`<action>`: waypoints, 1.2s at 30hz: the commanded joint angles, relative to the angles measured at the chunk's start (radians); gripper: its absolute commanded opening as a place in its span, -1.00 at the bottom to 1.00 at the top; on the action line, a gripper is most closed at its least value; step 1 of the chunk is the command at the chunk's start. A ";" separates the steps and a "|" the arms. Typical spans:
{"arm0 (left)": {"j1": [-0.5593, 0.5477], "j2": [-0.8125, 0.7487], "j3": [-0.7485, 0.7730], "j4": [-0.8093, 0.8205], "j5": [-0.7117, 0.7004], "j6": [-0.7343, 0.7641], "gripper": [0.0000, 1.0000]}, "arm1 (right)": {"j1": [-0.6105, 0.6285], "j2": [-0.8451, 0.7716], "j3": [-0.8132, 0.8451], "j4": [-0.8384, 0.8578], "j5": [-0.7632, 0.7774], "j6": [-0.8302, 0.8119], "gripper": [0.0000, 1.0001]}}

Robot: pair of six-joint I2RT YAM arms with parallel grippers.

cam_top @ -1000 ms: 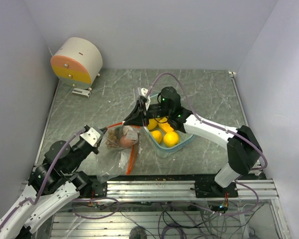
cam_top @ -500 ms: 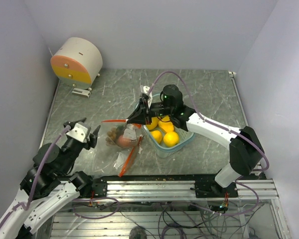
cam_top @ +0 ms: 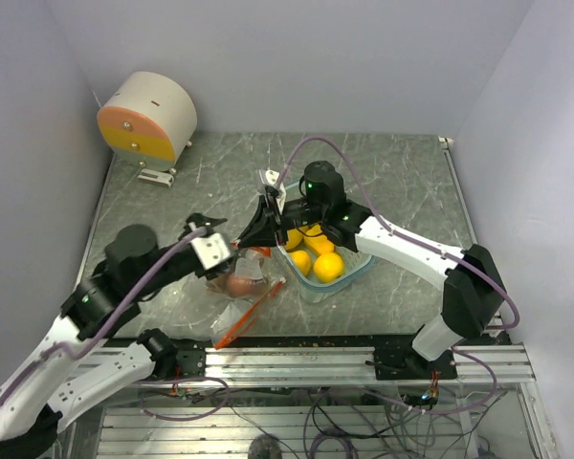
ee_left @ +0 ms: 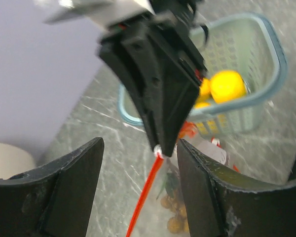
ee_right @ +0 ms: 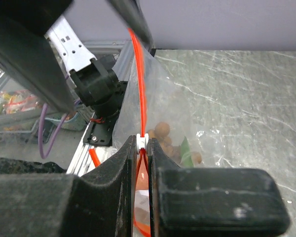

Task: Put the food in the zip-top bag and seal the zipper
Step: Zip the zipper food storage bag.

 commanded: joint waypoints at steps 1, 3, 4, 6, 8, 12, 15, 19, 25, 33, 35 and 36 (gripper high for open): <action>0.001 0.103 0.043 -0.169 0.155 0.083 0.41 | 0.003 -0.044 0.029 -0.050 -0.020 -0.061 -1.00; 0.002 0.117 0.051 -0.196 0.159 0.077 0.40 | 0.004 -0.052 0.031 -0.076 -0.015 -0.084 -1.00; 0.002 0.115 0.054 -0.204 0.166 0.067 0.40 | 0.004 -0.055 0.032 -0.086 -0.012 -0.092 -1.00; 0.000 0.103 0.051 -0.211 0.176 0.055 0.40 | 0.003 -0.059 0.030 -0.098 -0.007 -0.102 -1.00; 0.001 0.090 0.041 -0.219 0.187 0.047 0.39 | 0.003 -0.059 0.034 -0.106 -0.007 -0.107 -1.00; 0.000 0.077 0.021 -0.243 0.171 0.044 0.33 | 0.003 -0.063 0.040 -0.126 -0.014 -0.119 -1.00; 0.000 0.091 0.002 -0.241 0.161 0.038 0.16 | 0.003 -0.067 0.040 -0.122 -0.038 -0.119 -1.00; 0.001 0.123 -0.005 -0.246 0.122 0.024 0.06 | 0.004 -0.071 0.045 -0.117 -0.070 -0.114 -1.00; 0.002 0.112 -0.039 -0.180 0.076 0.010 0.22 | 0.005 -0.078 0.047 -0.142 -0.099 -0.137 -1.00; 0.000 0.105 -0.058 -0.138 0.028 0.009 0.26 | 0.006 -0.083 0.052 -0.183 -0.122 -0.171 -1.00; 0.001 0.111 -0.053 -0.136 0.025 0.012 0.27 | 0.007 -0.083 0.055 -0.196 -0.130 -0.180 -1.00; 0.001 0.108 -0.047 -0.134 0.028 0.007 0.28 | 0.007 -0.083 0.056 -0.202 -0.126 -0.185 -1.00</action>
